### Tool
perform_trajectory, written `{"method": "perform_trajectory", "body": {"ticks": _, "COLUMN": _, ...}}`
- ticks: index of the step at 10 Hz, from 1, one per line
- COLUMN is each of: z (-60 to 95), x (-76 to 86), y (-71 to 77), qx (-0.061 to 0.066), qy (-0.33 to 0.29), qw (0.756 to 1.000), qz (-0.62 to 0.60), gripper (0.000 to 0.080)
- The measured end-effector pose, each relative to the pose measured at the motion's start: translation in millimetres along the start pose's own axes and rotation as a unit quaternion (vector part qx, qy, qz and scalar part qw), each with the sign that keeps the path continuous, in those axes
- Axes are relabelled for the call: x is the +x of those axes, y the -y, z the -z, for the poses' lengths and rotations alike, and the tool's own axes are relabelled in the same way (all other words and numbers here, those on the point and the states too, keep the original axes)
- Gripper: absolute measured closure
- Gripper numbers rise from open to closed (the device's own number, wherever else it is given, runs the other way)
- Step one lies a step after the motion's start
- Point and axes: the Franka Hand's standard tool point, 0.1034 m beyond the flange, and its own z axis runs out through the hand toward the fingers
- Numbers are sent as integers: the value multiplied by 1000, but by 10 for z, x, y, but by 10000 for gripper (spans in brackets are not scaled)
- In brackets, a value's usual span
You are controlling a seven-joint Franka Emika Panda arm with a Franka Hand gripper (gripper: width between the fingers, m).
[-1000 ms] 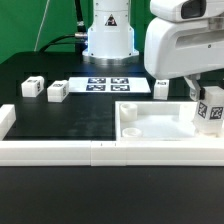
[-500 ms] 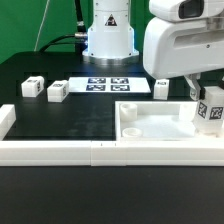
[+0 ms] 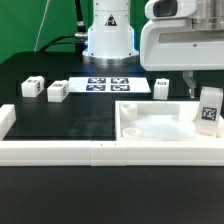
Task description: Assemble one leg
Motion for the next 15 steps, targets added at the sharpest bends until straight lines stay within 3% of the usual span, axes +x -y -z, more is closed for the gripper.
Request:
{"method": "perform_trajectory", "body": {"ticks": 2, "z": -3, "x": 6, "y": 25, "qx": 4, "qy": -6, "qw": 991, "qz": -134, "gripper": 502}}
{"method": "perform_trajectory", "body": {"ticks": 4, "z": -10, "x": 7, "y": 41, "qx": 14, "qy": -9, "qw": 964, "qz": -266, "gripper": 502}}
{"method": "perform_trajectory", "body": {"ticks": 6, "z": -9, "x": 22, "y": 45, "qx": 21, "qy": -6, "qw": 944, "qz": -330, "gripper": 502}}
{"method": "perform_trajectory", "body": {"ticks": 7, "z": -11, "x": 21, "y": 46, "qx": 21, "qy": -6, "qw": 946, "qz": -323, "gripper": 502}}
{"method": "perform_trajectory", "body": {"ticks": 8, "z": -15, "x": 18, "y": 48, "qx": 21, "qy": -6, "qw": 952, "qz": -307, "gripper": 425}}
{"method": "perform_trajectory", "body": {"ticks": 9, "z": -15, "x": 15, "y": 53, "qx": 21, "qy": -6, "qw": 952, "qz": -306, "gripper": 249}}
{"method": "perform_trajectory", "body": {"ticks": 10, "z": -9, "x": 9, "y": 52, "qx": 17, "qy": -4, "qw": 964, "qz": -265, "gripper": 249}}
{"method": "perform_trajectory", "body": {"ticks": 11, "z": -6, "x": 6, "y": 58, "qx": 15, "qy": -5, "qw": 979, "qz": -203, "gripper": 169}}
{"method": "perform_trajectory", "body": {"ticks": 12, "z": -11, "x": -17, "y": 71, "qx": -2, "qy": -4, "qw": 994, "qz": -112, "gripper": 169}}
{"method": "perform_trajectory", "body": {"ticks": 13, "z": -13, "x": -22, "y": 88, "qx": -10, "qy": -3, "qw": 999, "qz": -36, "gripper": 154}}
{"method": "perform_trajectory", "body": {"ticks": 15, "z": -13, "x": -41, "y": 87, "qx": -34, "qy": -3, "qw": 995, "qz": 93, "gripper": 151}}
